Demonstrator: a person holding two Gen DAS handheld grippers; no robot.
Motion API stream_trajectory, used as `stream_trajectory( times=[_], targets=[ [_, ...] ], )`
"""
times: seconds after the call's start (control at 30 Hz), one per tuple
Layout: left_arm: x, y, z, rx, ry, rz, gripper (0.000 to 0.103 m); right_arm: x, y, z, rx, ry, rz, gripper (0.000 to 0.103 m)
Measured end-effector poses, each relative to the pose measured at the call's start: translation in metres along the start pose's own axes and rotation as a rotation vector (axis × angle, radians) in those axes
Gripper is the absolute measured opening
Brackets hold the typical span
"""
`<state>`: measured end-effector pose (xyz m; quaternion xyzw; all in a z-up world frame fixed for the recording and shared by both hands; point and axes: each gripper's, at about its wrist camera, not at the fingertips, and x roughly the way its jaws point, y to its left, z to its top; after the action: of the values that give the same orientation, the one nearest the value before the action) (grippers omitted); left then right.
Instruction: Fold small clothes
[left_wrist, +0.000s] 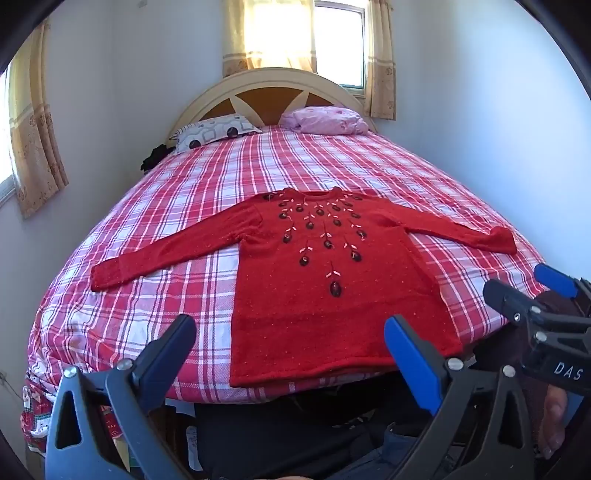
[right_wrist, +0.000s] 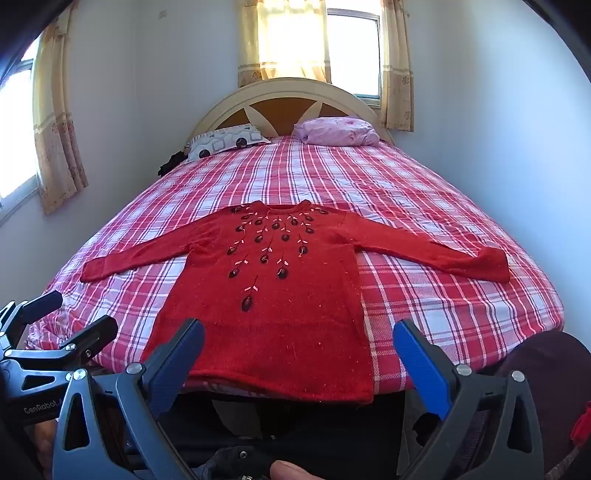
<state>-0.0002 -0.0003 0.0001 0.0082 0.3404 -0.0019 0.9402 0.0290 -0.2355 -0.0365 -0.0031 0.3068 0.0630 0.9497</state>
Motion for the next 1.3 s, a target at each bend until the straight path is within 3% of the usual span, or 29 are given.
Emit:
stream_trajectory(
  times=[1.3],
  targets=[
    [0.002,0.006,0.000,-0.034,-0.003,0.003,0.103,0.011,0.000,-0.005,-0.005,0.031,0.006,0.102]
  ],
)
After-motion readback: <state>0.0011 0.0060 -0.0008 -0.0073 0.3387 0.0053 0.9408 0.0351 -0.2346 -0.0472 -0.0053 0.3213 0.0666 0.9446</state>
